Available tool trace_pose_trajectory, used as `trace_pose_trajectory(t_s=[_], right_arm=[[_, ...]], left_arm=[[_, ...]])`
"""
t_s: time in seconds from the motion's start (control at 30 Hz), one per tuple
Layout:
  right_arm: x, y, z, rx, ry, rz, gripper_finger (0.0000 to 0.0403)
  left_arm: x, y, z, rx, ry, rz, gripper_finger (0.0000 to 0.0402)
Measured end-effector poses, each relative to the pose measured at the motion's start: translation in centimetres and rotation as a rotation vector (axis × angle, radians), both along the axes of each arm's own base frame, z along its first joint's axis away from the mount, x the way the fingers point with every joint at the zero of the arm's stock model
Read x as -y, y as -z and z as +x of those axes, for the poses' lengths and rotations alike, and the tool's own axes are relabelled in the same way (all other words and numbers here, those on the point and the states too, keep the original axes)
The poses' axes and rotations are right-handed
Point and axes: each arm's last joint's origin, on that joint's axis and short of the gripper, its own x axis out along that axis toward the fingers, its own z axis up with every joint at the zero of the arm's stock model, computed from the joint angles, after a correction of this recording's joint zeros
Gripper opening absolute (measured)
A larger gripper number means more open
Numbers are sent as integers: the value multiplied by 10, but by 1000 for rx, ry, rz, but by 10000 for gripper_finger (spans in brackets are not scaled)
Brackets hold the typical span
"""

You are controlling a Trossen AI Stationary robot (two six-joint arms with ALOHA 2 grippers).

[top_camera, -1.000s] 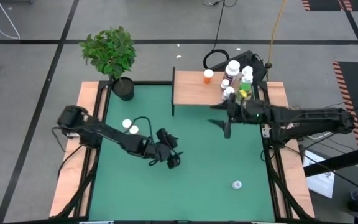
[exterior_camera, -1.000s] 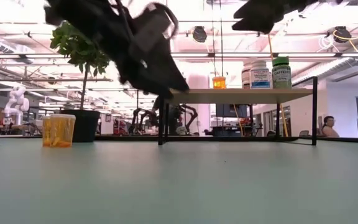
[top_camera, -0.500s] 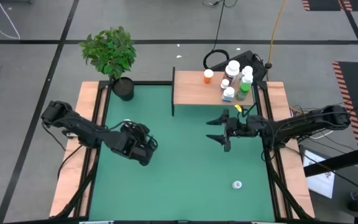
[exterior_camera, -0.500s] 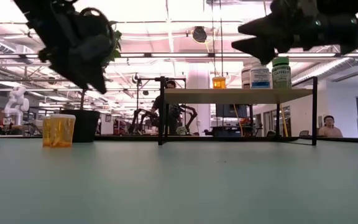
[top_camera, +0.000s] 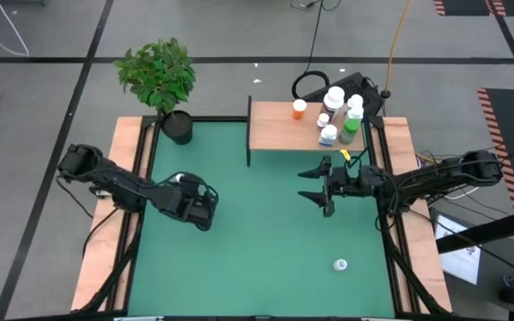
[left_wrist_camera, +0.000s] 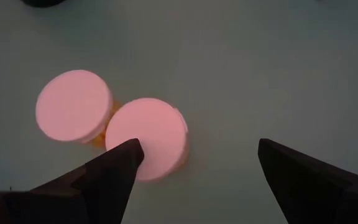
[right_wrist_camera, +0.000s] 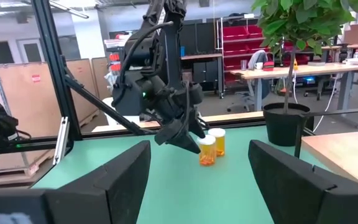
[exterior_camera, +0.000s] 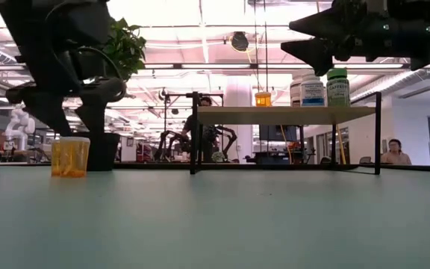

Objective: Pick and place medicine bottles onto shelf by color
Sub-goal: Put the bottom orange pill bottle on the shelf aligned with the other orange pill bottle

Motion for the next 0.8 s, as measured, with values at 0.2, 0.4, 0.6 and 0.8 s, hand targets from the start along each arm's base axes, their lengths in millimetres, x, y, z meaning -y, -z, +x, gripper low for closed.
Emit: trace_pose_trajectory(t_s=[0.2, 0.4, 0.6, 0.8], right_arm=[[0, 0, 0, -1, -1, 4, 265], [0, 0, 0, -5, -1, -4, 265], [0, 2, 0, -21, -1, -5, 265], [0, 2, 0, -22, -1, -5, 265]], left_arm=[[5, 2, -3, 35, -36, 20, 335], [6, 2, -3, 26, -4, 31, 335], [8, -8, 7, -3, 91, 14, 335], [8, -16, 13, 9, 121, 40, 335]])
